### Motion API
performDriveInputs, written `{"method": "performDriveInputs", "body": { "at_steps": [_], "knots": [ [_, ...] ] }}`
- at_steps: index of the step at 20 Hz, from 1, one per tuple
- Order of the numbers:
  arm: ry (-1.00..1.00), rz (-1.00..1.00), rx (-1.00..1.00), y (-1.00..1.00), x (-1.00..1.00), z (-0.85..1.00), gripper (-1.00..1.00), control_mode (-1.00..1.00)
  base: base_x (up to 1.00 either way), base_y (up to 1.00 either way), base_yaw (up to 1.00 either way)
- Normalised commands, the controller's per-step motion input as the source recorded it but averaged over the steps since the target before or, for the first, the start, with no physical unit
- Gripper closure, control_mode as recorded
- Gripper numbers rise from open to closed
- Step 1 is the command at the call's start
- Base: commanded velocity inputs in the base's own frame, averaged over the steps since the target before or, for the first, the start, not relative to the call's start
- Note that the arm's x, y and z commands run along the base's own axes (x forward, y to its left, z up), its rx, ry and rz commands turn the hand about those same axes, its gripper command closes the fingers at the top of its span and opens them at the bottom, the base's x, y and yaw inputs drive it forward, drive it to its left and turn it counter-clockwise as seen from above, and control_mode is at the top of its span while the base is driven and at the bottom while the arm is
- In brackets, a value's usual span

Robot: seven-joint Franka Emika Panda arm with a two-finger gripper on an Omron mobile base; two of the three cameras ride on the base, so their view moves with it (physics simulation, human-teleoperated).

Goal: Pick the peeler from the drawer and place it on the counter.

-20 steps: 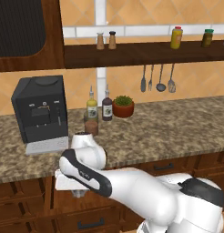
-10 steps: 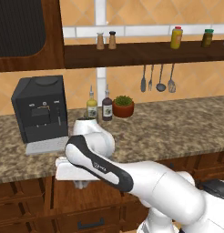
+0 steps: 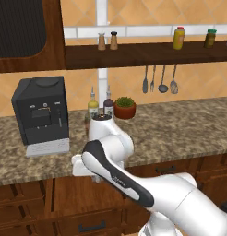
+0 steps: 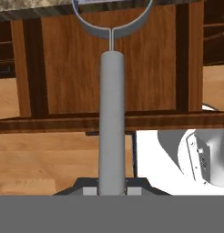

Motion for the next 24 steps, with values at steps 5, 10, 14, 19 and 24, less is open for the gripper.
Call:
{"method": "performDriveInputs", "body": {
  "at_steps": [5, 10, 14, 19, 24],
  "knots": [
    [-0.22, -0.03, 0.00, -0.72, 0.33, 0.16, 1.00, -1.00, 0.00, 0.00, 0.00],
    [-0.05, -0.12, -0.01, -0.72, 0.67, 0.01, 1.00, -1.00, 0.00, 0.00, 0.00],
    [0.00, -0.14, 0.00, -0.88, 0.90, 0.00, 1.00, -1.00, 0.00, 0.00, 0.00],
    [0.00, -0.14, 0.00, -0.94, 1.00, 0.00, 1.00, -1.00, 0.00, 0.00, 0.00],
    [0.00, -0.11, -0.02, -0.62, 0.91, -0.13, 1.00, -1.00, 0.00, 0.00, 0.00]
  ]
}}
